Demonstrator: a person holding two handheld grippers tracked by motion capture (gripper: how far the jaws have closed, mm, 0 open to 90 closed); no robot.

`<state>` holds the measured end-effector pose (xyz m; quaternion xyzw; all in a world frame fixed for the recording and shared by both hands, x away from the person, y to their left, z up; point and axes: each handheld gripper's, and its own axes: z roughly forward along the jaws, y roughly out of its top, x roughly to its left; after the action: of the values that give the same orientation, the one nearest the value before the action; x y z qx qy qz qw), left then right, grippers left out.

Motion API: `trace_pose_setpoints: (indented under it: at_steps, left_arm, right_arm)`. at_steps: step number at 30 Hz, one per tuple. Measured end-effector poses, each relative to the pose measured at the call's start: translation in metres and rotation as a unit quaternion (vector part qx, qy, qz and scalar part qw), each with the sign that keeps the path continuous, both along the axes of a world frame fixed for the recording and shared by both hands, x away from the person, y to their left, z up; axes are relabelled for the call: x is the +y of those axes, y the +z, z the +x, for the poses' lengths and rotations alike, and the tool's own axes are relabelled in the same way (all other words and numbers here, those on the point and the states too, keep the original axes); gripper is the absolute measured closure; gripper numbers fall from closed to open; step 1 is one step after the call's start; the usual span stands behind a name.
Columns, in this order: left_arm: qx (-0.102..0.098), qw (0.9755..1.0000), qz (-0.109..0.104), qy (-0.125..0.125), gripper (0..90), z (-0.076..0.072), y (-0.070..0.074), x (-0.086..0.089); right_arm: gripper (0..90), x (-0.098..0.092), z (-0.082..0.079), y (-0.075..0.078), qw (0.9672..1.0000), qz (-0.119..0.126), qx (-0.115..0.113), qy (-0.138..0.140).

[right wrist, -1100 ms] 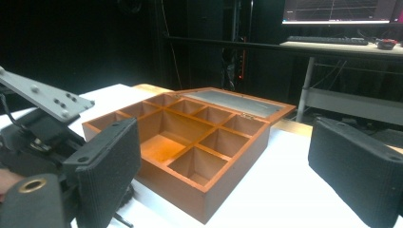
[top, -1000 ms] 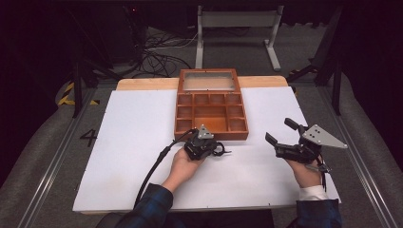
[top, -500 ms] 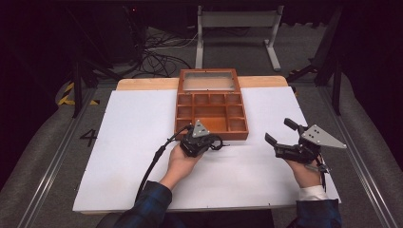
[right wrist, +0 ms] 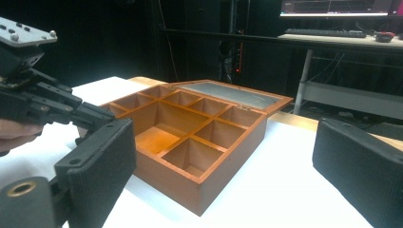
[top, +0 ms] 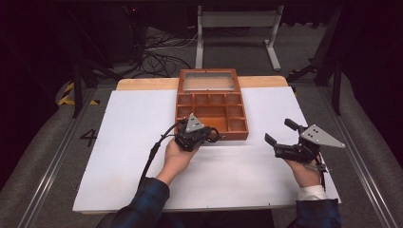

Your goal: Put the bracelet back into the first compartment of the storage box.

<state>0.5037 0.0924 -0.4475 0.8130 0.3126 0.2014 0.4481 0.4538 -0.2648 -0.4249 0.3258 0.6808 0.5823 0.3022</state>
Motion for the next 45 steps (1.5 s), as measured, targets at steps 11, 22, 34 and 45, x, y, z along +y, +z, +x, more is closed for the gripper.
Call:
trace_pose_setpoints:
  at_steps: [11,22,34,45]
  left_arm:
    - [-0.009,0.9997,-0.001,0.021,84.0,0.009,0.008,0.011]
    - [-0.017,0.9986,-0.005,0.049,84.0,0.020,0.014,0.019]
    - [-0.026,0.9958,-0.016,0.086,83.7,0.032,0.019,0.032]
    - [-0.034,0.9925,-0.023,0.115,83.8,0.044,0.021,0.039]
  right_arm:
    - [6.0,0.000,0.000,0.000,1.0000,0.003,-0.001,0.001]
    - [3.5,0.000,0.000,0.000,1.0000,0.001,-0.004,0.006]
    - [2.1,0.000,-0.001,0.000,1.0000,-0.001,-0.008,0.004]
    - [1.7,0.000,0.000,0.000,0.9999,-0.003,-0.009,0.004]
